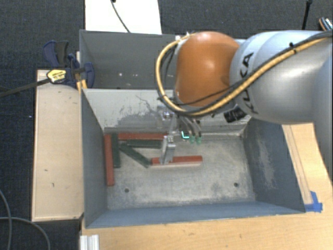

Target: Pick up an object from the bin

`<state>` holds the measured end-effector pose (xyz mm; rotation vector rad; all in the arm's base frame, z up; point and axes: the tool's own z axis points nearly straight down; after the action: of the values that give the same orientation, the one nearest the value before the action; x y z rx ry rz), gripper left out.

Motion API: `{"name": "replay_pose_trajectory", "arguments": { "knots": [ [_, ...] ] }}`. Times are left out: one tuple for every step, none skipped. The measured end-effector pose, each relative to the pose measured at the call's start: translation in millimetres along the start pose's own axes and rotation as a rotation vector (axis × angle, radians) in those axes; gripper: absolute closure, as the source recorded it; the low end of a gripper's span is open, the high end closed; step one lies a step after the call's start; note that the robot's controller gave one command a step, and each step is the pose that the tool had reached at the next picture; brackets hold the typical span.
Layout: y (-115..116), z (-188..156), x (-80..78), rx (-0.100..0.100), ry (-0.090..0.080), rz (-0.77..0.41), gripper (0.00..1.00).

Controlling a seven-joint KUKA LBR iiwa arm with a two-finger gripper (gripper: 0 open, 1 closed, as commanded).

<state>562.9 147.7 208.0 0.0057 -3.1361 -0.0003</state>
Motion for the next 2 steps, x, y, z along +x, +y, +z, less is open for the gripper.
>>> {"name": "replay_pose_trajectory", "arguments": {
  "knots": [
    [-31.5,135.8,7.9,0.001,-0.001,-0.255,0.00],
    [-30.2,132.4,6.2,0.000,-0.006,-0.249,1.00]
  ]
}}
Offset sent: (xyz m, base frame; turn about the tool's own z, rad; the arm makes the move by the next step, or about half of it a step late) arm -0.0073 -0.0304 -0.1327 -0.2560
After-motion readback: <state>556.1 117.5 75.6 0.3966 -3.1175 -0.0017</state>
